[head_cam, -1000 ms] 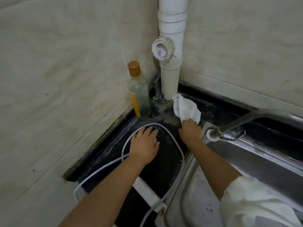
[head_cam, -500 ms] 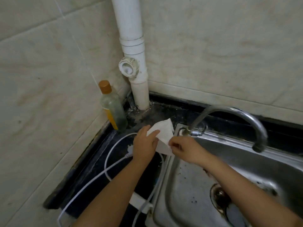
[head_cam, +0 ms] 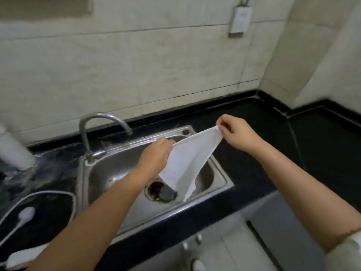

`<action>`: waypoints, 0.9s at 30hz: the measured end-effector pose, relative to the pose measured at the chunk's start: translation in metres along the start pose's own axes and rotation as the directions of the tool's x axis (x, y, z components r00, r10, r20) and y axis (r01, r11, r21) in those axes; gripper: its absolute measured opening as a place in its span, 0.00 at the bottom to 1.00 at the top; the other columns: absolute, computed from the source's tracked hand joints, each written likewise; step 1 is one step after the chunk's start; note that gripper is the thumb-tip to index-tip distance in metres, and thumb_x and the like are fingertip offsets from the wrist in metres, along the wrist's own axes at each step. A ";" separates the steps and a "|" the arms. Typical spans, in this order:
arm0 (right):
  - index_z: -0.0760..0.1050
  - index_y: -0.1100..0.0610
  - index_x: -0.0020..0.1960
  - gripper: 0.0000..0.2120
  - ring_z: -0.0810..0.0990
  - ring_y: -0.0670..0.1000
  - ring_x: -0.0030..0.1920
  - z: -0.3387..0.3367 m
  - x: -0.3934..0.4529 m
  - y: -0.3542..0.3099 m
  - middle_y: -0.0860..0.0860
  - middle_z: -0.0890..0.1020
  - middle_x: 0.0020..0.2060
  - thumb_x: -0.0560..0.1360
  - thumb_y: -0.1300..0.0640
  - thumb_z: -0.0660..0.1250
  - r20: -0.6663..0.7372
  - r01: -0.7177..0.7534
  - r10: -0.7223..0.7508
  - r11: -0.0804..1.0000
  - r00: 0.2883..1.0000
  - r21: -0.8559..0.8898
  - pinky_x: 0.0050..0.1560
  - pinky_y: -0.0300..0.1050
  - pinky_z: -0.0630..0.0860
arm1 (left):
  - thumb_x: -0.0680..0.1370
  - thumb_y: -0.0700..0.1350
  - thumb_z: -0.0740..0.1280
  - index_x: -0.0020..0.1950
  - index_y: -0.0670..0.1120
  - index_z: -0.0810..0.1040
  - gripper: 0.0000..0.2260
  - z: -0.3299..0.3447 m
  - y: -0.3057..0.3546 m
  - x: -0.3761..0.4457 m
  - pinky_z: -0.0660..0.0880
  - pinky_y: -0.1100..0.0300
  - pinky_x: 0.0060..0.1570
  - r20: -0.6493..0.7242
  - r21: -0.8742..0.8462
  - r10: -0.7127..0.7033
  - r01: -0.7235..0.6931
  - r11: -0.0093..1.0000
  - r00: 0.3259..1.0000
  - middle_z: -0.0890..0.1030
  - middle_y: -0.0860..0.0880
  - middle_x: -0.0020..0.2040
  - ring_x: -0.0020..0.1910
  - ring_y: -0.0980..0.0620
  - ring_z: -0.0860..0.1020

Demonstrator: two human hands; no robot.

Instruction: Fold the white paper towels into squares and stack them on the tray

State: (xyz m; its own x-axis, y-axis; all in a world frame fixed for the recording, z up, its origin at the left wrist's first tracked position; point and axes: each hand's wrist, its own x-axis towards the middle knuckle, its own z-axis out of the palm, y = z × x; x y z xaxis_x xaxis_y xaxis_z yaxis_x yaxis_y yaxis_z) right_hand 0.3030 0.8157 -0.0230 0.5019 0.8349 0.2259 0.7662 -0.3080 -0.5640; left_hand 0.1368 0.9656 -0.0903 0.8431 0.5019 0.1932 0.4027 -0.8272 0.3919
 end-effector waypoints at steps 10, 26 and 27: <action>0.66 0.57 0.37 0.12 0.83 0.50 0.34 -0.203 -0.115 0.225 0.57 0.75 0.39 0.77 0.67 0.52 -0.497 -0.535 0.628 0.776 0.599 0.336 0.33 0.36 0.79 | 0.81 0.42 0.56 0.53 0.39 0.79 0.13 0.114 0.266 0.136 0.71 0.53 0.46 0.035 -0.141 0.322 -0.314 0.939 0.946 0.76 0.43 0.45 0.50 0.43 0.76; 0.75 0.67 0.48 0.06 0.78 0.59 0.47 -0.269 -0.328 0.434 0.63 0.80 0.44 0.74 0.68 0.60 -0.296 -0.833 0.785 0.547 0.544 -0.079 0.41 0.43 0.64 | 0.80 0.38 0.60 0.60 0.37 0.78 0.12 0.330 0.493 0.196 0.68 0.59 0.63 0.447 -0.352 0.714 -0.628 0.695 0.539 0.79 0.41 0.61 0.62 0.45 0.76; 0.75 0.63 0.45 0.04 0.78 0.57 0.44 -0.259 -0.338 0.436 0.60 0.80 0.41 0.74 0.67 0.61 -0.181 -0.831 0.812 0.543 0.556 -0.117 0.39 0.41 0.62 | 0.81 0.40 0.59 0.59 0.38 0.79 0.12 0.339 0.486 0.191 0.69 0.59 0.60 0.552 -0.338 0.693 -0.636 0.694 0.463 0.79 0.41 0.60 0.61 0.45 0.76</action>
State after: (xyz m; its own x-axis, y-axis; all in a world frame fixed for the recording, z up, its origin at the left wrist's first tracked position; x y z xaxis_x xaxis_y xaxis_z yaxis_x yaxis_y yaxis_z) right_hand 0.5715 0.2813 -0.1395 0.9732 0.1314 -0.1887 0.0458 -0.9148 -0.4012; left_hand 0.6141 0.5733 -0.1675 0.8664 -0.4807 -0.1354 -0.3772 -0.8076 0.4532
